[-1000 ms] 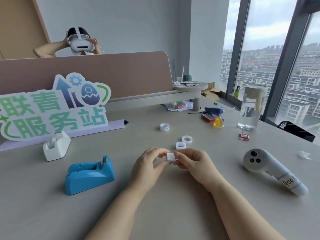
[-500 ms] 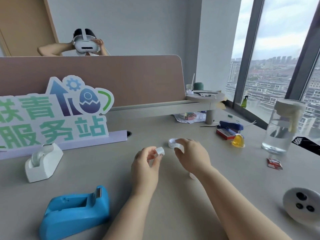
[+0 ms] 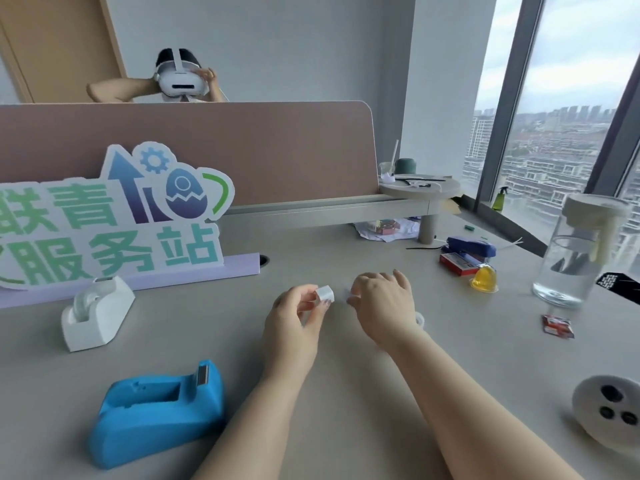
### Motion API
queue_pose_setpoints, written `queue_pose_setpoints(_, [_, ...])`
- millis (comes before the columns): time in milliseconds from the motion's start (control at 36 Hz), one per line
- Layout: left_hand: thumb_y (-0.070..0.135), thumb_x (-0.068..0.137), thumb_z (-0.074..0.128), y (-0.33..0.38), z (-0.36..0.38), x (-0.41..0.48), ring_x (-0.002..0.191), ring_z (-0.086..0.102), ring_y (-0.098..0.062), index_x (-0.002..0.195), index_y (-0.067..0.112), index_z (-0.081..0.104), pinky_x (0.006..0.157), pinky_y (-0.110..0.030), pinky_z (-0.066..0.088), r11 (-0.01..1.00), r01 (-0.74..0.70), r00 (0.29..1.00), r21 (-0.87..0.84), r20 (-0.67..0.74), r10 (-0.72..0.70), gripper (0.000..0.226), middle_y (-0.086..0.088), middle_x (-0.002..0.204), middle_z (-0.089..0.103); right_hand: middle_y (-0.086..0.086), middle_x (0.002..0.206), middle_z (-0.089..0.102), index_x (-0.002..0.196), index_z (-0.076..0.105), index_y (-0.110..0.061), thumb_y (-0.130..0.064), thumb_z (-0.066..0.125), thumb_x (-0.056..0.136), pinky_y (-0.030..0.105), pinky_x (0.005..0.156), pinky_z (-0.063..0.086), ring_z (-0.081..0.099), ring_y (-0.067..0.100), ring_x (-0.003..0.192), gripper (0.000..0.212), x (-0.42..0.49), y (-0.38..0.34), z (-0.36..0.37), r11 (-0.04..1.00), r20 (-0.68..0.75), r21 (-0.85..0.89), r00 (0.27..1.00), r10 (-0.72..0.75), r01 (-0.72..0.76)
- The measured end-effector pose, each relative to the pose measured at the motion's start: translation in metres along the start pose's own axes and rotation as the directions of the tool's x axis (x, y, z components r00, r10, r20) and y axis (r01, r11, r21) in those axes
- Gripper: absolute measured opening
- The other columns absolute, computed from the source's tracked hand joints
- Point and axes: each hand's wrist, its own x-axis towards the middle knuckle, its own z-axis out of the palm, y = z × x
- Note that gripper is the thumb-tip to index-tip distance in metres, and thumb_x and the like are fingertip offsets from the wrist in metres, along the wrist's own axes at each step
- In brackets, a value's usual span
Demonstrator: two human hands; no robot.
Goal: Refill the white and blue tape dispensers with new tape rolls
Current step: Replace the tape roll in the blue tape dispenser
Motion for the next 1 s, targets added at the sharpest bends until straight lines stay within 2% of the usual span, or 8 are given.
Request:
queue_pose_setpoints(111, [0.021,0.081,0.070,0.012,-0.011,-0.021,0.089,0.063,-0.007,0.099,0.025,0.064,0.081,-0.031,0.052,0.998,-0.027,1.000,0.065,-0.006,0.027,0.019,0.007,0.097,0.067,-0.007,0.105,0.068,0.101,0.066,-0.019,-0.031,0.060,0.089,0.026,0.088,0.034,0.057,0.019,0.099,0.018,-0.047,-0.014,-0.007,0.904,-0.206,0.427,0.970,0.130,-0.031])
queue_pose_setpoints(250, [0.025,0.082,0.068,0.026,-0.036,-0.056,0.090,0.062,-0.007,0.097,0.029,0.063,0.076,-0.028,0.051,0.994,0.028,1.000,0.104,-0.009,-0.027,0.017,0.008,0.098,0.067,-0.016,0.100,0.067,0.097,0.068,-0.016,-0.031,0.062,0.088,0.022,0.088,0.043,0.059,0.005,0.104,0.018,-0.096,-0.036,-0.029,0.445,0.017,0.872,0.921,0.389,-0.204])
queue_pose_setpoints(306, [0.022,0.082,0.068,0.030,-0.050,-0.074,0.089,0.062,-0.003,0.095,0.032,0.061,0.074,-0.018,0.048,0.996,0.031,0.999,0.078,0.013,-0.033,0.018,0.009,0.098,0.067,-0.017,0.093,0.066,0.094,0.067,-0.014,-0.029,0.061,0.089,0.017,0.085,0.044,0.060,0.000,0.097,0.017,-0.111,-0.047,-0.035,0.351,0.063,0.910,0.911,0.407,-0.220])
queue_pose_setpoints(361, [0.018,0.082,0.069,0.034,-0.066,-0.091,0.089,0.062,0.001,0.091,0.035,0.059,0.074,-0.011,0.045,0.998,0.034,0.999,0.043,0.026,-0.036,0.021,0.011,0.097,0.067,-0.012,0.083,0.063,0.090,0.066,-0.009,-0.026,0.059,0.090,0.004,0.068,0.040,0.058,-0.008,0.077,0.018,-0.124,-0.060,-0.040,0.284,0.106,0.931,0.916,0.387,-0.227])
queue_pose_setpoints(444, [0.016,0.082,0.069,0.036,-0.092,-0.110,0.085,0.063,0.007,0.085,0.037,0.060,0.074,-0.007,0.046,0.996,0.083,0.997,-0.036,0.013,-0.082,0.023,0.014,0.093,0.069,-0.005,0.073,0.058,0.086,0.065,-0.005,-0.026,0.057,0.091,0.004,0.053,0.036,0.050,0.003,0.063,0.023,-0.138,-0.079,-0.044,0.233,0.158,0.940,0.921,0.355,-0.251])
queue_pose_setpoints(611, [0.021,0.079,0.072,0.031,-0.118,-0.124,0.089,0.065,-0.002,0.091,0.025,0.065,0.081,-0.022,0.049,0.982,0.149,0.989,-0.115,0.006,-0.149,0.014,0.012,0.091,0.071,-0.007,0.066,0.052,0.077,0.064,-0.010,-0.025,0.060,0.090,0.009,0.051,0.033,0.041,0.001,0.054,0.020,-0.161,-0.092,-0.052,0.212,0.181,0.946,0.944,0.277,-0.244])
queue_pose_setpoints(806, [0.018,0.082,0.070,0.031,-0.107,-0.111,0.085,0.061,0.011,0.096,0.028,0.065,0.074,-0.003,0.044,0.992,0.102,0.994,-0.073,0.048,-0.098,0.018,0.017,0.093,0.069,-0.008,0.065,0.055,0.076,0.064,-0.014,-0.026,0.061,0.089,0.021,0.067,0.038,0.047,0.008,0.063,0.017,-0.160,-0.091,-0.051,0.210,0.224,0.941,0.953,0.205,-0.267])
queue_pose_setpoints(1000, [0.016,0.083,0.069,0.028,-0.105,-0.108,0.087,0.061,0.010,0.101,0.023,0.067,0.075,-0.003,0.044,0.992,0.089,0.995,-0.094,0.044,-0.085,0.019,0.017,0.093,0.069,-0.004,0.079,0.066,0.083,0.064,-0.012,-0.024,0.062,0.089,0.028,0.081,0.046,0.058,0.008,0.075,0.013,-0.158,-0.093,-0.047,0.189,0.226,0.945,0.950,0.216,-0.268])
